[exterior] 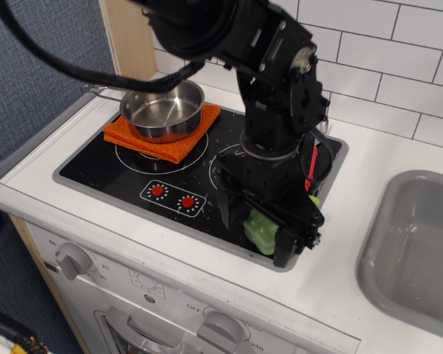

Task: Put the pepper to the left of the fork.

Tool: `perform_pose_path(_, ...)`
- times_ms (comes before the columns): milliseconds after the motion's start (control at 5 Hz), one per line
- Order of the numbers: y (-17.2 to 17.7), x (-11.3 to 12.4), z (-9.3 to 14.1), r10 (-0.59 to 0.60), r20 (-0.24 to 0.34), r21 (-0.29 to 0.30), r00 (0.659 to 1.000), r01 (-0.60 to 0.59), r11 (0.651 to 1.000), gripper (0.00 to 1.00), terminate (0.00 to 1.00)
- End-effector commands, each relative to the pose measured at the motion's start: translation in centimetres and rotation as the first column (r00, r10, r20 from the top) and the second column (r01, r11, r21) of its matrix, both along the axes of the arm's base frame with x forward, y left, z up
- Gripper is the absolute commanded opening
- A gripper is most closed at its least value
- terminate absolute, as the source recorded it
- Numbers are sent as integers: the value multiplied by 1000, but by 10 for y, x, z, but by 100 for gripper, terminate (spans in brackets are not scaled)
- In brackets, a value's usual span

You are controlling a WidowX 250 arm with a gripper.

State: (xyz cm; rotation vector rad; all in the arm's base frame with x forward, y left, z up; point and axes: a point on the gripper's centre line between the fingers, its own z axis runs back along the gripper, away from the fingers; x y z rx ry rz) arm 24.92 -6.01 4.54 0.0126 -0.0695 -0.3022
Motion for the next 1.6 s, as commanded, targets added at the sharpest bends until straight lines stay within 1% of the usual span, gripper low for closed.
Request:
perform_pose_path(0,16,15,18,18,44,12,999,-18,1000,100,0)
perform_pose_path(400,15,22,-1,12,10,21,1000,-12,1000,100,0)
perform_pose_path(600,11,23,-11,6,-17,34,1000,-5,999,100,0)
perform_pose_path(800,10,24,-15,7,-32,37,999,-6,999,100,0)
perform_pose_path(1000,9,22,-10,4,-19,29,1000,-3,1000,0,0)
perform_pose_path(1200,10,18,10,3,29,4,1000,-4,1000,0,0)
perform_pose_path(1400,21,18,46,95,102,-19,990,-94,995,0,0)
